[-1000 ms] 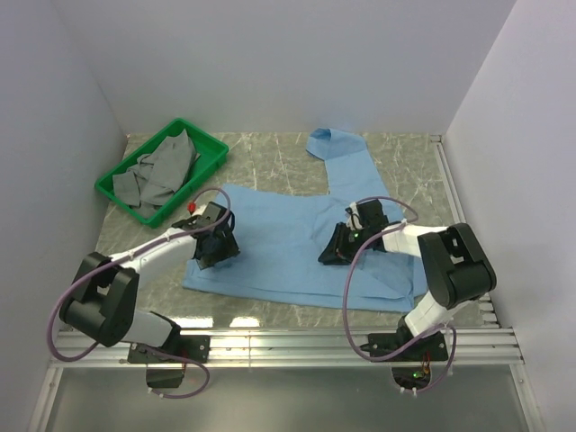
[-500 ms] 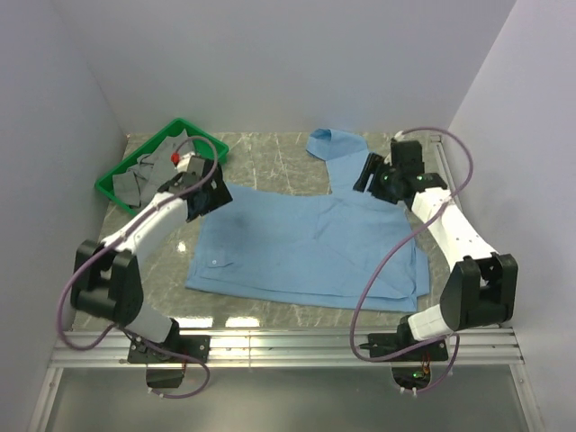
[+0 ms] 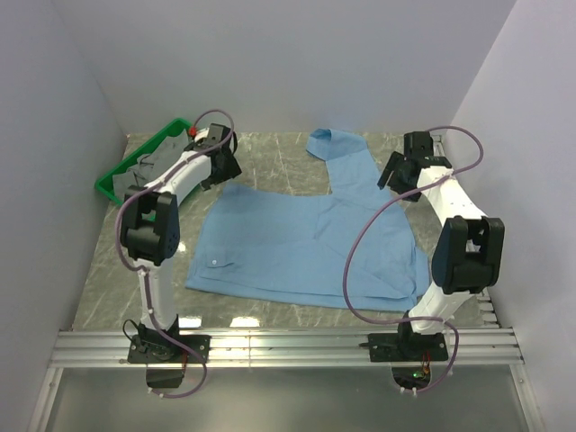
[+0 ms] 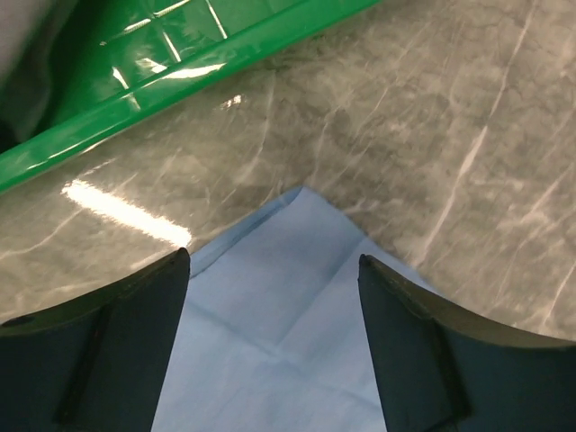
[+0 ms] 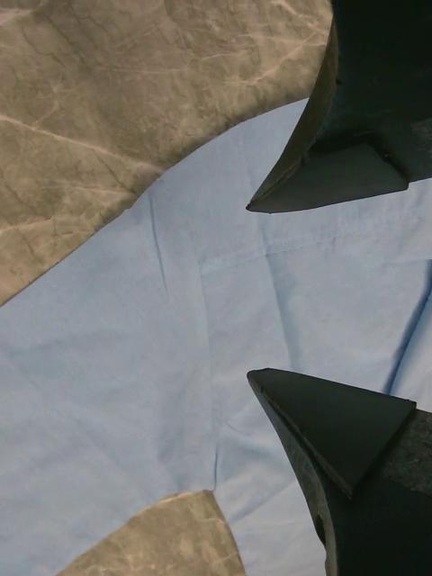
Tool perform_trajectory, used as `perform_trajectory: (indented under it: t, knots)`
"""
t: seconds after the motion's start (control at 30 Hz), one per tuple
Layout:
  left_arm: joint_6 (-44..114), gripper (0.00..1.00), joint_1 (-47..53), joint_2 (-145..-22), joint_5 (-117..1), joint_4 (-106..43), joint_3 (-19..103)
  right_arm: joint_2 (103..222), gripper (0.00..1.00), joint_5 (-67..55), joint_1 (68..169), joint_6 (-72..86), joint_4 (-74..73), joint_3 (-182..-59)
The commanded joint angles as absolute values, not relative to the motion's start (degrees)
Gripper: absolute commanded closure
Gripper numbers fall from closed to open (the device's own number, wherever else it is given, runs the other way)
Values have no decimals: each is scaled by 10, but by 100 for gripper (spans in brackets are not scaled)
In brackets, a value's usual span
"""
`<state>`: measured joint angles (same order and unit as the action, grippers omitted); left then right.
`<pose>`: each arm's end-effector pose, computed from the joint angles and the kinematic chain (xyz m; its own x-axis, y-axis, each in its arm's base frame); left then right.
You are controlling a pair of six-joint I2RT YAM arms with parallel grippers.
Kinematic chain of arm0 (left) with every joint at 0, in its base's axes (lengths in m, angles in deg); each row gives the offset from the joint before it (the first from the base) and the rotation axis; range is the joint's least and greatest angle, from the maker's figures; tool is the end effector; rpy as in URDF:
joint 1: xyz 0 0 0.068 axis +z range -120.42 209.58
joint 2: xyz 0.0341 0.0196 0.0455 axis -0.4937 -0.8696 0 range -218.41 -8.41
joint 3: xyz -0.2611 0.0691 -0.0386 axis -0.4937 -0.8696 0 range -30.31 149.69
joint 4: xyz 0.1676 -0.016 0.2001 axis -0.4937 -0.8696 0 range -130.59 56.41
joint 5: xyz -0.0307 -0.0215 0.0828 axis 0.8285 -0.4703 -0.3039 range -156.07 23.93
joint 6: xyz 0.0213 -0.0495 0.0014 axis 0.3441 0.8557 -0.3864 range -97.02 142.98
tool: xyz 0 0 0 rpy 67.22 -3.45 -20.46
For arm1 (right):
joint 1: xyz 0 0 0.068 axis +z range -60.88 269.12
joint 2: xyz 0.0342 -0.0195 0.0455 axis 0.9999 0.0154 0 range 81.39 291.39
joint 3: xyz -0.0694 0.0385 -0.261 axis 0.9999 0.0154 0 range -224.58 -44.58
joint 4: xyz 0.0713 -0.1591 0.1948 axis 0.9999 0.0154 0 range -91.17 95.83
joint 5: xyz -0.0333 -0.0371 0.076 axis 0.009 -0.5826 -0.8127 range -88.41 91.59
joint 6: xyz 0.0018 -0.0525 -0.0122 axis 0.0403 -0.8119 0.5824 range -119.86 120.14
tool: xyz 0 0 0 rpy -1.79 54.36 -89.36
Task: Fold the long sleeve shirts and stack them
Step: Fold the shirt
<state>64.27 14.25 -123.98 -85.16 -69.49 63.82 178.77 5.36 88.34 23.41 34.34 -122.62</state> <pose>0.4294 -0.1057 0.2273 -0.6626 -0.4649 -0.5872 -0.4759 0.8668 -0.1492 0.3679 -0.0073 0.2612 -0.7308 0.4042 -0.5501 0.3702 0.9117 0.1781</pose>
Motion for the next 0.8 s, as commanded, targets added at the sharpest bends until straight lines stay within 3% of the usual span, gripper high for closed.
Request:
perform_trajectory:
  t: [0.0, 0.3, 0.77]
  knots:
    - [682, 20, 146, -1277, -852, -725, 699, 1791, 24, 71, 874, 226, 316, -1232]
    - [817, 30, 137, -1335, -858, -749, 737, 1805, 26, 55, 874, 230, 289, -1217]
    - [884, 35, 138, -1403, -866, -777, 777, 1815, 27, 40, 874, 231, 256, -1189]
